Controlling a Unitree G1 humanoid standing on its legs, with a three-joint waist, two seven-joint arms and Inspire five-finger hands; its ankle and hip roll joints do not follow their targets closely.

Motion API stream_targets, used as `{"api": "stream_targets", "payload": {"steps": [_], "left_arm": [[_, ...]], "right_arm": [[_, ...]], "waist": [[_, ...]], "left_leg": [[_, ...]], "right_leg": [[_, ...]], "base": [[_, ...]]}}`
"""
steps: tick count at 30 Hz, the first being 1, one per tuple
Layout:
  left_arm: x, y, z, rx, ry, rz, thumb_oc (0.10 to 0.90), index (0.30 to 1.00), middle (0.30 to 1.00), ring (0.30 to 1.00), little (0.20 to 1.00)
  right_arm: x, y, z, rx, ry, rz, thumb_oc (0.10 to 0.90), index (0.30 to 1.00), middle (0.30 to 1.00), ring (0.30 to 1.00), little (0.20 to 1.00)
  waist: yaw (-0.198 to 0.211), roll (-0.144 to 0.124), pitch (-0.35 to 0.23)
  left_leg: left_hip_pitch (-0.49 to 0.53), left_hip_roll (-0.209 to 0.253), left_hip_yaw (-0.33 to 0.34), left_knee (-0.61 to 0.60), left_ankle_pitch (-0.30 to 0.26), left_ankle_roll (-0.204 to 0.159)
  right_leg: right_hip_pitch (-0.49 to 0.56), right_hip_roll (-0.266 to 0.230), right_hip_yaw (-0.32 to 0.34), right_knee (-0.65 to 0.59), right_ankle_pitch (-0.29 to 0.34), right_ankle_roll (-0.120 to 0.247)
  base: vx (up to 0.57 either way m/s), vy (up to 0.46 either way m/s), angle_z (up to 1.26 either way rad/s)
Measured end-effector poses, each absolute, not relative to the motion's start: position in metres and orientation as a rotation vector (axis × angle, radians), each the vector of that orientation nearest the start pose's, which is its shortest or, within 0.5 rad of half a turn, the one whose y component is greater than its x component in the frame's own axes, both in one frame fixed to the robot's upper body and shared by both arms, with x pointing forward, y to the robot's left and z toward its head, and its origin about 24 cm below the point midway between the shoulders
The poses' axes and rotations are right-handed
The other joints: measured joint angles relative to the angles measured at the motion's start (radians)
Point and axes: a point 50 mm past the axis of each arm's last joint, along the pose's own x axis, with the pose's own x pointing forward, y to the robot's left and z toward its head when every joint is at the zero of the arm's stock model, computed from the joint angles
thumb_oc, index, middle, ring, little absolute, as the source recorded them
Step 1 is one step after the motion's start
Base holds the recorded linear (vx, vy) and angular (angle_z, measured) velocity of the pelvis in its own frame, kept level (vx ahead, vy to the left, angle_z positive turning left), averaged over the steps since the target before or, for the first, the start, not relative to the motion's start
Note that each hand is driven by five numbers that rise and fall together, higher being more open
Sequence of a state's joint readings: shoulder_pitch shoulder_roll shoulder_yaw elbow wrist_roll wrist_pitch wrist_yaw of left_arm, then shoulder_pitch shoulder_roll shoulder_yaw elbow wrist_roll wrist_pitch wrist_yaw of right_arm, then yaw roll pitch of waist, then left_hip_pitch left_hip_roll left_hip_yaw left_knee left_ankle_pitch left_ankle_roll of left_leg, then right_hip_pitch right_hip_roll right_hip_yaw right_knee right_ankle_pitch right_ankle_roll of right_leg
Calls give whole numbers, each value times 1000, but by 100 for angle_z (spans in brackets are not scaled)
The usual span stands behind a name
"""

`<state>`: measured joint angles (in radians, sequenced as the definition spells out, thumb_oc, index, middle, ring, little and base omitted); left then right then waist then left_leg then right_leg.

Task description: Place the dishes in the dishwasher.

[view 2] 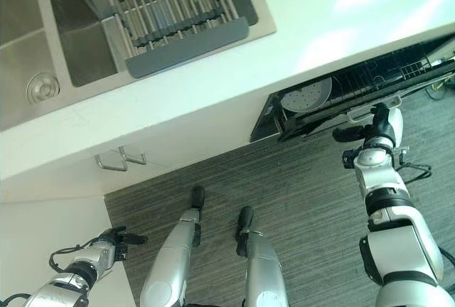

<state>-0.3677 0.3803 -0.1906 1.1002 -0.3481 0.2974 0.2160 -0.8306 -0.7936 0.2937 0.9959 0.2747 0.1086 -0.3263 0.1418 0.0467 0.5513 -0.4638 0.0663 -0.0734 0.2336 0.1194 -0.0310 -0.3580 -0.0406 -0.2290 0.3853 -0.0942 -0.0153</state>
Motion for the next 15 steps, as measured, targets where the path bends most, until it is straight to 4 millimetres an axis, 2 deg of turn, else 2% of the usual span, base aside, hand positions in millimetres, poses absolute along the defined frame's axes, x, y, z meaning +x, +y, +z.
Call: {"api": "stream_targets", "payload": {"steps": [2, 4, 11, 15], "left_arm": [[224, 278, -90, 241, 1026, 412, 800, 900, 900, 900, 900], [216, 288, -91, 245, 1036, 443, 800, 900, 900, 900, 900], [170, 303, -111, 233, 1142, 508, 800, 900, 900, 900, 900], [169, 307, -109, 194, 1055, 513, 800, 900, 900, 900, 900]], "right_arm": [[355, -348, 151, -596, 190, -609, 800, 900, 900, 900, 900], [356, -350, 150, -617, 247, -622, 800, 900, 900, 900, 900], [352, -357, 140, -642, 359, -647, 800, 900, 900, 900, 900], [350, -358, 138, -641, 385, -654, 800, 900, 900, 900, 900]], "waist": [[24, -23, 4], [54, -28, -1], [61, -31, -2], [61, -31, -2]], "left_leg": [[-20, -4, -20, 10, -1, -1], [-17, -14, -46, 19, -2, -1], [-6, -21, -49, 19, 14, 1], [3, -14, -58, -5, 19, -1]], "right_leg": [[4, -4, -28, -2, -3, 2], [26, -7, -54, -16, -4, 3], [71, -9, -94, -34, -1, 14], [83, -8, -128, -40, 2, 7]], "base": [[133, 11, 35], [133, 33, 39], [55, -8, 18], [15, -43, 17]]}}
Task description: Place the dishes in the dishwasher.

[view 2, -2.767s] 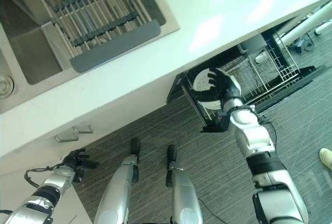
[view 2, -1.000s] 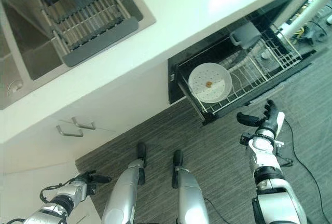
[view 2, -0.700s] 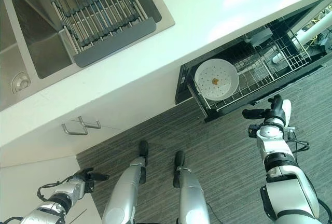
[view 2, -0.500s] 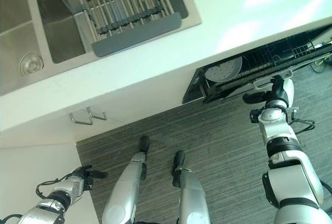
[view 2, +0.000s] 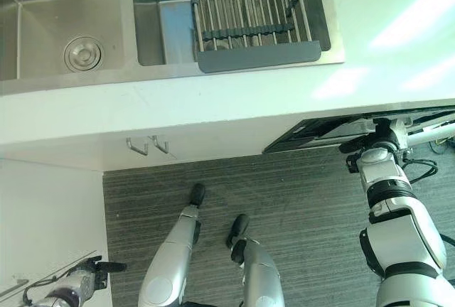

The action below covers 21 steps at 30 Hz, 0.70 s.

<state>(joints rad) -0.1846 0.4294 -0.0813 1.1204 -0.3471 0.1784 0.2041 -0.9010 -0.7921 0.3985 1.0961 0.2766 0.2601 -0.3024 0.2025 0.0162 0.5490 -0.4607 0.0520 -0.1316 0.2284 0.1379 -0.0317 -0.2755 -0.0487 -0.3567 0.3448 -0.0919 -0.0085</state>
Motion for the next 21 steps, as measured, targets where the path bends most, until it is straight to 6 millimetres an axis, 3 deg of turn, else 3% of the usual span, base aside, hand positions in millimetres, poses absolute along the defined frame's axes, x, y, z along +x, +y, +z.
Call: {"api": "stream_targets", "payload": {"steps": [7, 10, 14, 15, 16, 18, 21], "left_arm": [[188, 299, -100, 154, 936, 424, 800, 900, 900, 900, 900], [187, 298, -100, 146, 938, 428, 800, 900, 900, 900, 900], [183, 294, -105, 127, 952, 428, 800, 900, 900, 900, 900], [182, 292, -106, 105, 952, 435, 800, 900, 900, 900, 900], [171, 288, -113, 46, 964, 463, 800, 900, 900, 900, 900], [163, 283, -118, 2, 980, 476, 800, 900, 900, 900, 900], [163, 271, -122, -49, 984, 467, 800, 900, 900, 900, 900]], "right_arm": [[342, -361, 122, -644, 451, -652, 800, 900, 900, 900, 900], [341, -363, 122, -625, 450, -654, 800, 900, 900, 900, 900], [337, -365, 114, -622, 467, -647, 800, 900, 900, 900, 900], [327, -367, 100, -594, 463, -635, 800, 900, 900, 900, 900], [309, -361, 69, -566, 459, -564, 800, 900, 900, 900, 900], [300, -341, 46, -516, 422, -477, 800, 900, 900, 900, 900], [288, -312, 14, -433, 442, -386, 800, 900, 900, 900, 900]], "waist": [[7, 1, -1], [8, 3, -2], [7, 6, -5], [4, 7, -6], [-6, 2, -17], [-6, 6, -27], [-14, 34, -49]], "left_leg": [[96, 22, 6, -71, 2, -4], [137, 34, 21, -110, 3, -5], [183, 35, 55, -134, 3, -5], [204, 35, 74, -140, 3, -5], [239, 27, 91, -143, 3, -5], [255, 24, 127, -142, 0, -2], [272, 13, 139, -141, -6, 3]], "right_leg": [[123, 20, -40, -104, 23, 2], [188, 39, -48, -187, 61, 2], [222, 25, -48, -184, 53, 5], [233, 14, -48, -167, 49, 4], [259, -13, -52, -132, -1, 11], [260, -32, -39, -93, -27, 18], [258, -57, -34, -62, -45, 19]], "base": [[4, -47, 16], [-37, -13, 6], [-43, 52, 6], [-40, 98, 23], [-23, 102, 19], [-13, 123, 3], [1, 114, 3]]}}
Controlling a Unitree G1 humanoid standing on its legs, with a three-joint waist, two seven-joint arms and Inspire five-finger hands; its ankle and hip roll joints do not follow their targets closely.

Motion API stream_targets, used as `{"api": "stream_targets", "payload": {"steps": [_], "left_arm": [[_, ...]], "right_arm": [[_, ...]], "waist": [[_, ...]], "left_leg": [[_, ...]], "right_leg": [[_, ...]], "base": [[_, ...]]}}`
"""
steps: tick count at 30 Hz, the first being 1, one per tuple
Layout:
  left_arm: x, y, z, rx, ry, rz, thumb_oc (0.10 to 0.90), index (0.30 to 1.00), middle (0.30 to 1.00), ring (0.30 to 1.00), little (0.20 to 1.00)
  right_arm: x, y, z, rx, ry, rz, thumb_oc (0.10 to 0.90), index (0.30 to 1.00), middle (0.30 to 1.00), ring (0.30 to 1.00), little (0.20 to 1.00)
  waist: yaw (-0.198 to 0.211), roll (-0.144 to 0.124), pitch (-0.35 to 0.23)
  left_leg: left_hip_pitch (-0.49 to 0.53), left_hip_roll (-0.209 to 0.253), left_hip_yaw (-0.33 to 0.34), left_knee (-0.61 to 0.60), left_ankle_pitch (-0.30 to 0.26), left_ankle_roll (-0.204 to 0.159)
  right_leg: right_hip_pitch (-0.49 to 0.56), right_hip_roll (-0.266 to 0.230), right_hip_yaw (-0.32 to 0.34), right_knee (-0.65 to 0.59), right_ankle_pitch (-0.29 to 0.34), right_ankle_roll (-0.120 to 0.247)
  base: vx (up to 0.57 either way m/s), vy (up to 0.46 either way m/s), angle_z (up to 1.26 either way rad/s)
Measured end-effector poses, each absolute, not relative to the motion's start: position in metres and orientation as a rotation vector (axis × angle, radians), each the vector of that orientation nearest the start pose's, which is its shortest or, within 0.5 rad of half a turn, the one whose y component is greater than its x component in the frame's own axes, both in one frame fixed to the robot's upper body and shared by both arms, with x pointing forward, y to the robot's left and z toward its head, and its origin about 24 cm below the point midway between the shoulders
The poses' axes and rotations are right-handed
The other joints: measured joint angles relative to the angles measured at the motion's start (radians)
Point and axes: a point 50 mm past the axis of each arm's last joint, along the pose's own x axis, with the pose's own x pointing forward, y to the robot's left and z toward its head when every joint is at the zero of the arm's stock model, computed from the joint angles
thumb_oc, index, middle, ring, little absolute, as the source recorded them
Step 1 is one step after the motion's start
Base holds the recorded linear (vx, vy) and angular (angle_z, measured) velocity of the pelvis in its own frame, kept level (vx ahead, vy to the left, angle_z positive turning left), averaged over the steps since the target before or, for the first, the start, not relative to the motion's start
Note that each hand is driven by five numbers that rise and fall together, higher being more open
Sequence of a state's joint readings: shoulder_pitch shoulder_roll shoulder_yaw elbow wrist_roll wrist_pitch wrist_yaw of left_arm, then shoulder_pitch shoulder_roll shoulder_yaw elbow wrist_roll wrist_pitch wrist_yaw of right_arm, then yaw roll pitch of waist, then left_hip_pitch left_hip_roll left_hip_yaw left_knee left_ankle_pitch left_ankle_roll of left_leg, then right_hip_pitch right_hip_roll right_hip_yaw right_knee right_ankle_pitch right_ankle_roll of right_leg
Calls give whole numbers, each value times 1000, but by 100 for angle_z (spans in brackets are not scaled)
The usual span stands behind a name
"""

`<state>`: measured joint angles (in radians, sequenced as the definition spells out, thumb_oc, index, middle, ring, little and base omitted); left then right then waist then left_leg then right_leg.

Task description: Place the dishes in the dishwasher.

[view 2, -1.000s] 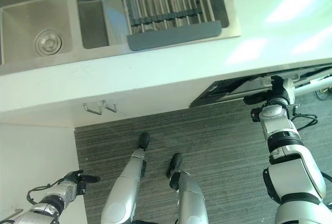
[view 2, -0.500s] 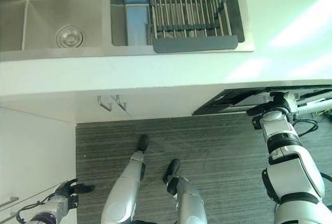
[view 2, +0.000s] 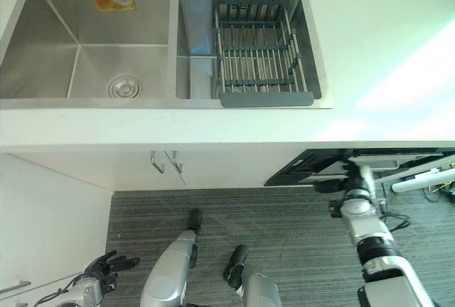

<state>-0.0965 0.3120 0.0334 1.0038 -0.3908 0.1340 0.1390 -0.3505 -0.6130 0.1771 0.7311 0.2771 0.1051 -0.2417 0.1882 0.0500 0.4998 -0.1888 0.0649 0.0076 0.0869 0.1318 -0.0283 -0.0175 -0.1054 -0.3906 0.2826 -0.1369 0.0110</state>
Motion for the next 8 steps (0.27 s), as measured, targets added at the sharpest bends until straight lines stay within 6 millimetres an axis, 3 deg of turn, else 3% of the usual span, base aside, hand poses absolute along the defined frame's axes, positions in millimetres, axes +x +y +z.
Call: {"api": "stream_targets", "payload": {"steps": [4, 6, 7, 8], "left_arm": [[135, 257, -136, -121, 1036, 485, 800, 900, 900, 900, 900], [111, 261, -142, -152, 1074, 517, 800, 900, 900, 900, 900], [110, 261, -142, -157, 1074, 515, 800, 900, 900, 900, 900], [111, 259, -142, -170, 1072, 493, 800, 900, 900, 900, 900]], "right_arm": [[239, -284, -48, -340, 610, -277, 800, 900, 900, 900, 900], [200, -295, -73, -312, 713, -319, 800, 900, 900, 900, 900], [192, -299, -77, -309, 741, -340, 800, 900, 900, 900, 900], [170, -303, -88, -297, 790, -368, 800, 900, 900, 900, 900]], "waist": [[-13, 16, -114], [-59, -14, -192], [-69, -20, -204], [-86, -27, -223]], "left_leg": [[19, -23, 37, 20, 1, 33], [33, -30, 46, 20, 1, 37], [33, -28, 46, 20, 3, 35], [31, -21, 50, 18, 3, 33]], "right_leg": [[-12, -45, 24, 88, -52, 24], [-20, -59, 39, 125, -83, 25], [-28, -59, 42, 132, -86, 21], [-45, -56, 44, 145, -93, 10]], "base": [[-26, 82, -3], [-84, 72, -12], [-99, 48, -16], [-114, 32, -14]]}}
